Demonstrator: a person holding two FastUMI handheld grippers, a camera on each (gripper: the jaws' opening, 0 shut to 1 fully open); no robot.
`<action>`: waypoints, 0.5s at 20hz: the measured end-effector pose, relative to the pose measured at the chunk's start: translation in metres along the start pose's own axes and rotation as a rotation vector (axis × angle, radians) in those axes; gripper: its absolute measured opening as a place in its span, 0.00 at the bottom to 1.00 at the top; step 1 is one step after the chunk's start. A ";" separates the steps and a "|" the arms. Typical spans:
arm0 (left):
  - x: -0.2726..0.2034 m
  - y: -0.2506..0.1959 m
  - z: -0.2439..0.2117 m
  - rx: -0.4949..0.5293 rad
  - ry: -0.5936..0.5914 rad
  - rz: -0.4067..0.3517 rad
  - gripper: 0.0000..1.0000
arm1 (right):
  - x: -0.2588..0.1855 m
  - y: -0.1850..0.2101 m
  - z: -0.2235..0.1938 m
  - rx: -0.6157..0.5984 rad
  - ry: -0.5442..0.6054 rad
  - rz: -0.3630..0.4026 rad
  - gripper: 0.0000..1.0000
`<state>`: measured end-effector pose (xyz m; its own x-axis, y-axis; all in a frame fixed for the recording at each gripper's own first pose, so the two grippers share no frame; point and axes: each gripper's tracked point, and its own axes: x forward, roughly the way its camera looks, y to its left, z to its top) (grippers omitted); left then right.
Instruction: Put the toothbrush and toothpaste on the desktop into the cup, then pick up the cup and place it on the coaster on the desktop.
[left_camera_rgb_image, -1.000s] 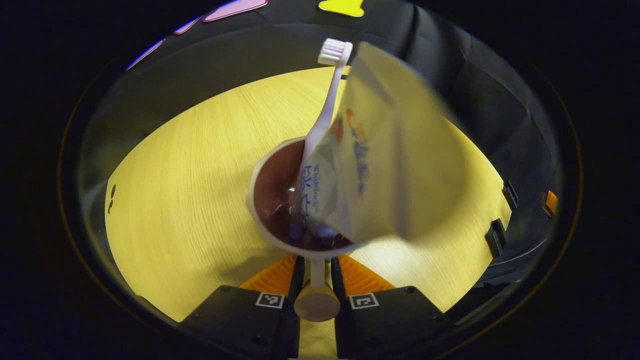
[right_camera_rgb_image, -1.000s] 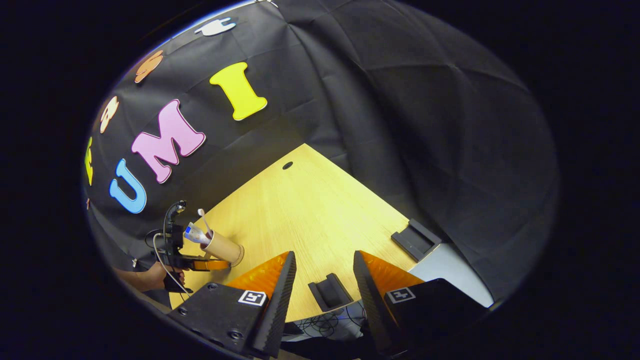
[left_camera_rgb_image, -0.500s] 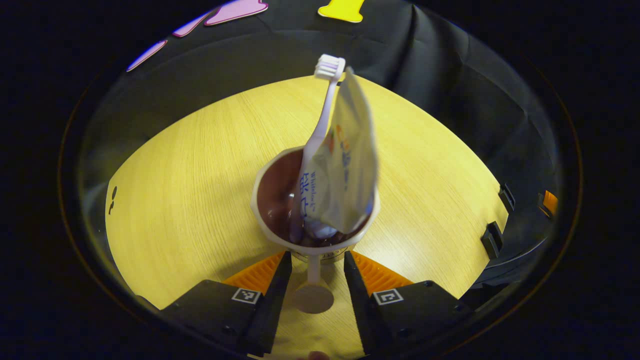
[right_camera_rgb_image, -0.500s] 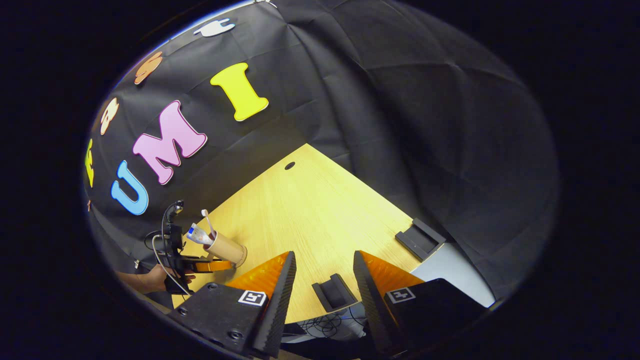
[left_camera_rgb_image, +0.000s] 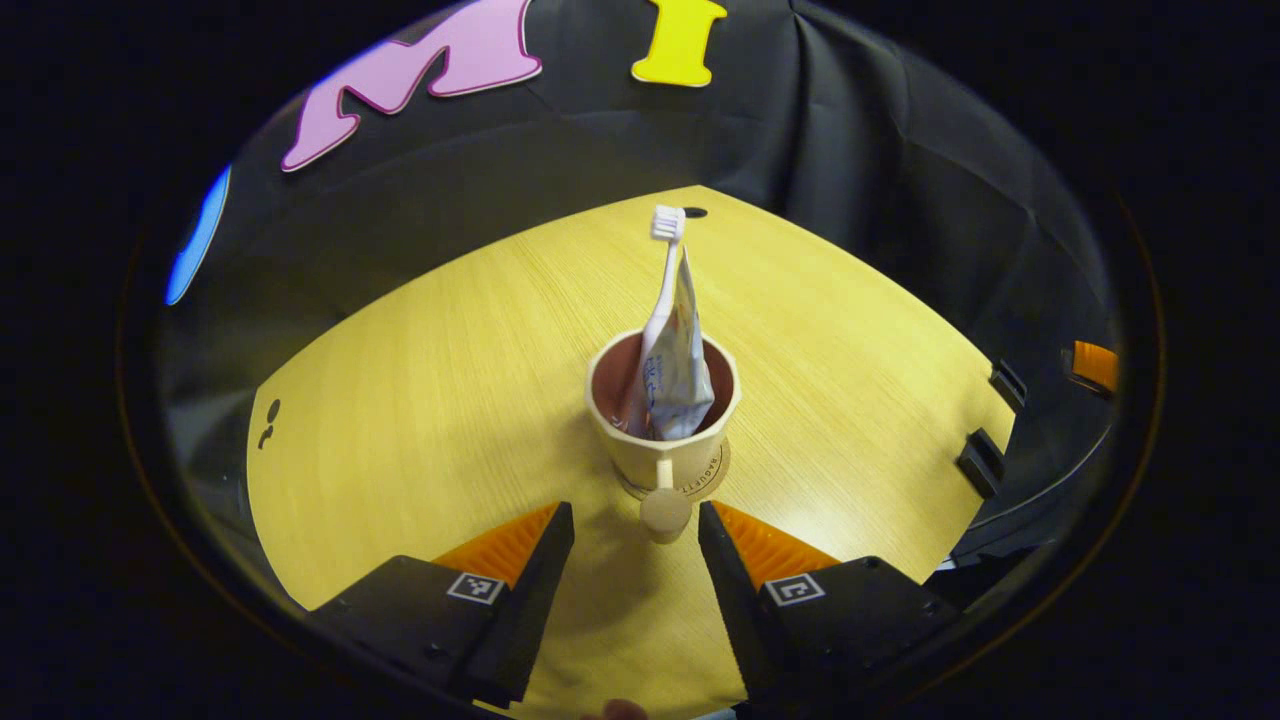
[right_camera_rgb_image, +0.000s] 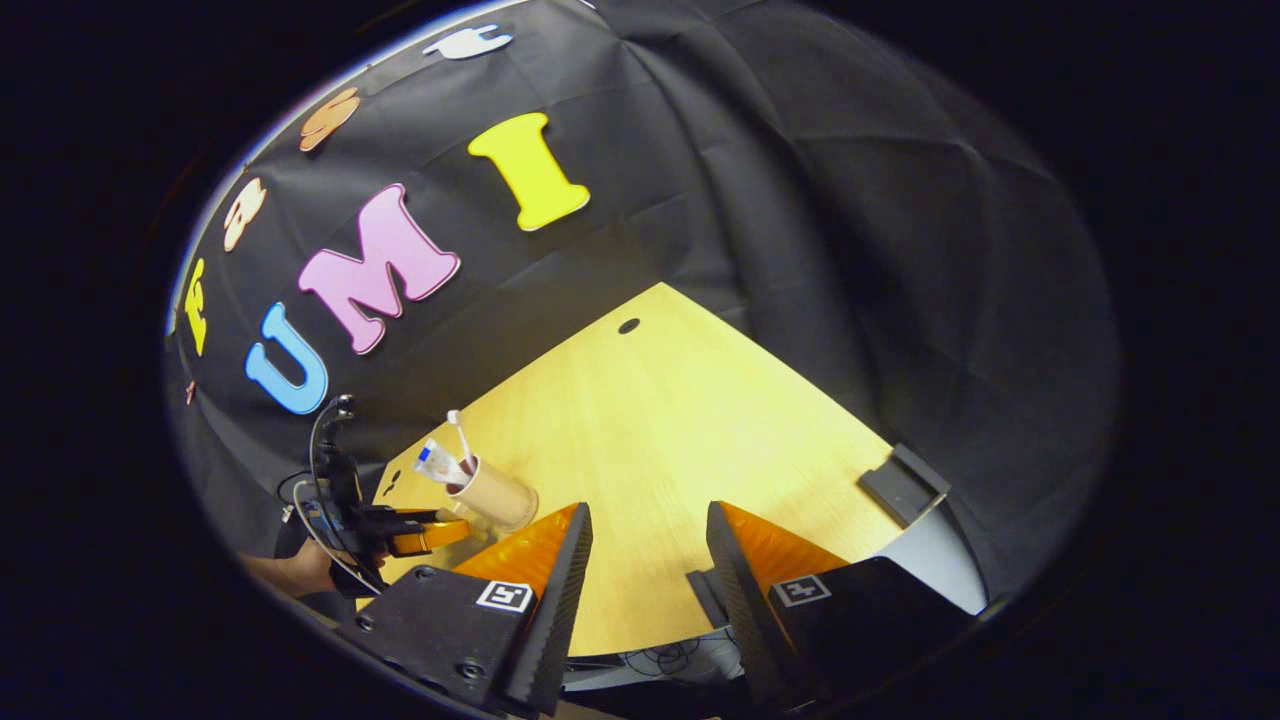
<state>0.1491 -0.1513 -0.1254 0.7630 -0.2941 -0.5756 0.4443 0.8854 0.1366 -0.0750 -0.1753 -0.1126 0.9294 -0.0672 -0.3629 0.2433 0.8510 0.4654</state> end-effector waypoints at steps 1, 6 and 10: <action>-0.011 0.003 0.001 -0.013 -0.019 0.004 0.79 | 0.003 0.010 -0.002 -0.013 0.007 0.018 0.71; -0.065 0.019 0.005 -0.131 -0.116 0.014 0.79 | 0.019 0.065 -0.015 -0.094 0.054 0.122 0.71; -0.097 0.037 -0.004 -0.218 -0.168 0.039 0.80 | 0.027 0.107 -0.027 -0.143 0.094 0.200 0.71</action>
<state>0.0899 -0.0887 -0.0678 0.8528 -0.2981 -0.4288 0.3156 0.9484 -0.0315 -0.0311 -0.0722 -0.0945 0.9235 0.1528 -0.3518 0.0094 0.9080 0.4189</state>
